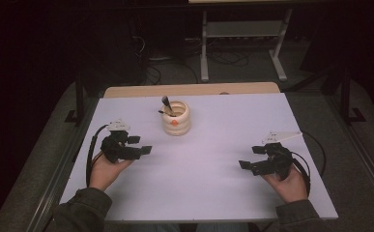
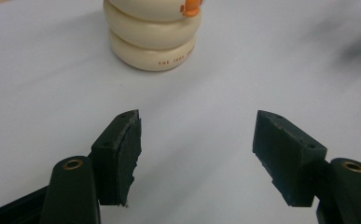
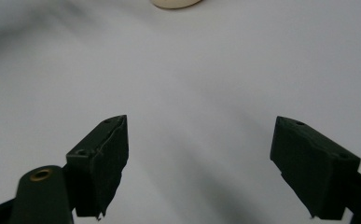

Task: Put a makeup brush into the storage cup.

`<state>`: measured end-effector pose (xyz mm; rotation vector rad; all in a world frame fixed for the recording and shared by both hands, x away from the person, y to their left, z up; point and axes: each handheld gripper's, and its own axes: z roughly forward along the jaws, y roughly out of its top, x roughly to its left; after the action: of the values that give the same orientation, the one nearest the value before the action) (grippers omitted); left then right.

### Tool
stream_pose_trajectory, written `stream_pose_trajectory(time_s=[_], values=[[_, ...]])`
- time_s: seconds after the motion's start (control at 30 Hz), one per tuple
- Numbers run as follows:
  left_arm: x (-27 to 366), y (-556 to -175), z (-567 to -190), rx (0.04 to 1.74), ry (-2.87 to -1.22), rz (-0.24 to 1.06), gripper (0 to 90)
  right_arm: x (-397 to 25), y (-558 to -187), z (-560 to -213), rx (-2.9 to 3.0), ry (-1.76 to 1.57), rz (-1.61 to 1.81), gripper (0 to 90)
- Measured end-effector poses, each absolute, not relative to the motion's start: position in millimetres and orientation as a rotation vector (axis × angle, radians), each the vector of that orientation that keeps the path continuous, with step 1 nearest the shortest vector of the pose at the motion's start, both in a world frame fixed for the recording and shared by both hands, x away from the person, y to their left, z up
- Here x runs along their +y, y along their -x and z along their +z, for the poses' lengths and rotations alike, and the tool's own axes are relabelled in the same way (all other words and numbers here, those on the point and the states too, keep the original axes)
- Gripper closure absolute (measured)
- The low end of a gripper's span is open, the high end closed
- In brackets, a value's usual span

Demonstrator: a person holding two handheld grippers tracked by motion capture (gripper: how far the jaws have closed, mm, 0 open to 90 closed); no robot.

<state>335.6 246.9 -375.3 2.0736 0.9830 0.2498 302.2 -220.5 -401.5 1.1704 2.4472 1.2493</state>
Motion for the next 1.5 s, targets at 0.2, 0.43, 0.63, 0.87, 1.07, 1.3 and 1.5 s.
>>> stream_pose_trajectory(time_s=[0.2, 0.43, 0.63, 0.87, 1.07, 1.3, 1.5], values=[[247, -329, -380, 0.971, -2.079, 0.259, 30.7, -221, -302, -403, 2.456, -1.167, 1.239, 18.3], [245, -320, -381, 0.956, -2.058, 0.276, 29.4, -221, -301, -404, 2.456, -1.171, 1.254, 18.0], [248, -312, -382, 0.943, -2.062, 0.280, 27.8, -221, -300, -406, 2.463, -1.170, 1.257, 17.8], [250, -302, -383, 0.931, -2.032, 0.265, 26.6, -220, -298, -407, 2.457, -1.165, 1.265, 17.2], [252, -294, -384, 0.920, -2.024, 0.264, 25.1, -219, -297, -407, 2.462, -1.171, 1.264, 16.1], [254, -284, -388, 0.925, -2.031, 0.288, 24.0, -220, -295, -408, 2.455, -1.185, 1.258, 14.8], [258, -277, -391, 0.927, -2.032, 0.311, 23.5, -220, -293, -411, 2.451, -1.190, 1.245, 13.8]])
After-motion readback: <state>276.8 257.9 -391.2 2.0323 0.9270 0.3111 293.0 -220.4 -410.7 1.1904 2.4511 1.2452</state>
